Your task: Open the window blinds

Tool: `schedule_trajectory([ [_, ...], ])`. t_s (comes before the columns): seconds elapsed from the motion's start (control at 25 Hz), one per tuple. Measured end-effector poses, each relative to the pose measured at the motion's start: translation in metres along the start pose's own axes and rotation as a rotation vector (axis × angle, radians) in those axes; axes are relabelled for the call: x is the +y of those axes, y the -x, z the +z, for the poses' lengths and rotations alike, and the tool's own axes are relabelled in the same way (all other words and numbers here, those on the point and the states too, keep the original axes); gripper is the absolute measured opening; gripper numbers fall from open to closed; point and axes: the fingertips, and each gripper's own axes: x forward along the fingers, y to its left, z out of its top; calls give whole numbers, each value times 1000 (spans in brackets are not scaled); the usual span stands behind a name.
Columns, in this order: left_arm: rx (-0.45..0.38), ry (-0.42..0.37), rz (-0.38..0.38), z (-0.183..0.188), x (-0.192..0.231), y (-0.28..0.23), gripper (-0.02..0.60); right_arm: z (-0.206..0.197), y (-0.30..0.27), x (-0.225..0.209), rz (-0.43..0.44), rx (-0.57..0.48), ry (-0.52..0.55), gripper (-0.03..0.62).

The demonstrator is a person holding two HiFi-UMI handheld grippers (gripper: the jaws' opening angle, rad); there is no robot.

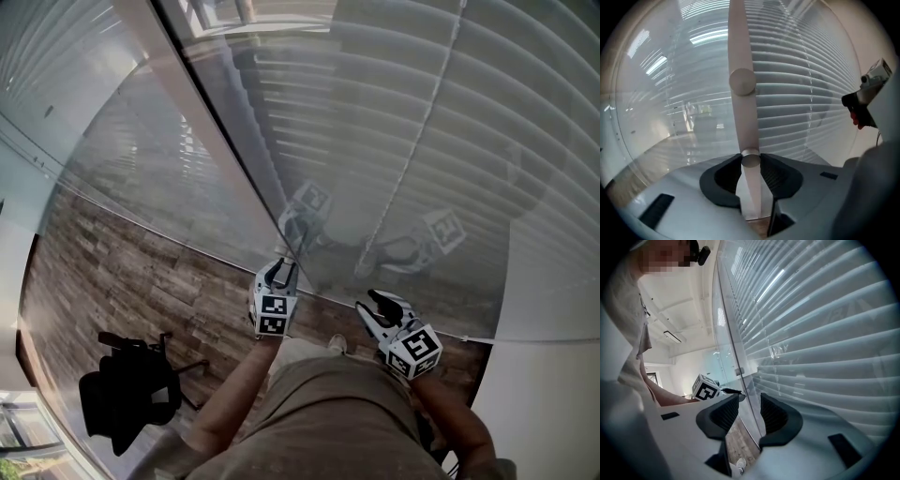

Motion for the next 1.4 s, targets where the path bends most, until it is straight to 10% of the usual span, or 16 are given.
schedule_trajectory([
  [0.52, 8, 69, -20, -6, 2, -5, 137, -1, 2, -9, -13, 2, -10, 137],
  [1.4, -16, 656, -269, -6, 4, -7, 133, -4, 0, -8, -6, 8, -13, 137],
])
